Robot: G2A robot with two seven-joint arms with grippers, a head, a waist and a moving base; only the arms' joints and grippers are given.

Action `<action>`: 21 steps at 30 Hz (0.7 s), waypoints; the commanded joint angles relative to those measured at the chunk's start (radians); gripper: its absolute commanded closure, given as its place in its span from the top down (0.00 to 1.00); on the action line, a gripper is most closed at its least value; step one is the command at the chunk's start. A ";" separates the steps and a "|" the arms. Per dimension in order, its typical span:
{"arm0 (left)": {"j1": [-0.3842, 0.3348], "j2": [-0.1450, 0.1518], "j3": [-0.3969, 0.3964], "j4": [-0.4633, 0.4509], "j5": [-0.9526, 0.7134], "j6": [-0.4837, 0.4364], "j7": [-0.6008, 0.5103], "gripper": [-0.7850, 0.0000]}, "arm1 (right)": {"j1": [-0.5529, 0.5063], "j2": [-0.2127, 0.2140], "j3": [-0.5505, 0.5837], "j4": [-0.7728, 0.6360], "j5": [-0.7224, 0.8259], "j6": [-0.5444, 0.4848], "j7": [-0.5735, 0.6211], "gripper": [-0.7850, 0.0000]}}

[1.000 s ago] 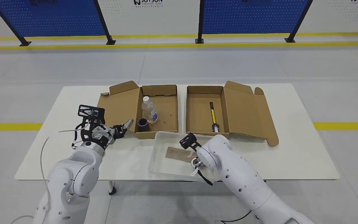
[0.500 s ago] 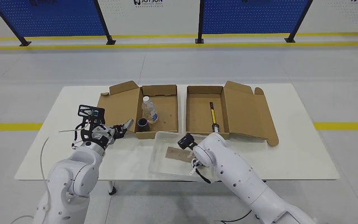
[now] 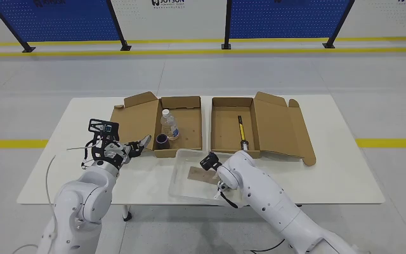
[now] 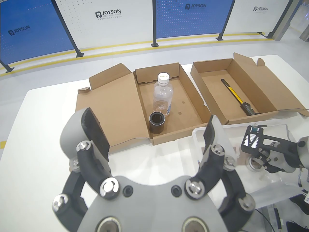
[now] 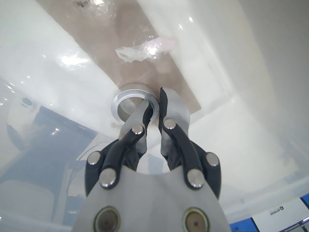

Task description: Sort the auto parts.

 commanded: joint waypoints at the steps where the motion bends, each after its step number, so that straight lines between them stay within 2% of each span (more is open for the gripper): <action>1: 0.000 0.000 0.000 0.000 0.000 0.000 0.000 1.00 | -0.003 -0.001 0.007 -0.012 0.009 0.003 -0.006 0.00; 8: 0.000 0.000 0.000 0.000 0.000 0.000 0.000 1.00 | -0.031 0.009 0.056 -0.095 0.031 0.018 -0.024 0.00; 15: 0.000 0.000 0.000 0.000 0.000 0.000 0.000 1.00 | -0.117 0.032 0.154 -0.254 0.108 0.020 -0.052 0.00; 21: 0.000 0.000 0.000 0.000 0.000 0.000 0.000 1.00 | -0.206 0.050 0.272 -0.360 0.314 -0.015 -0.126 0.00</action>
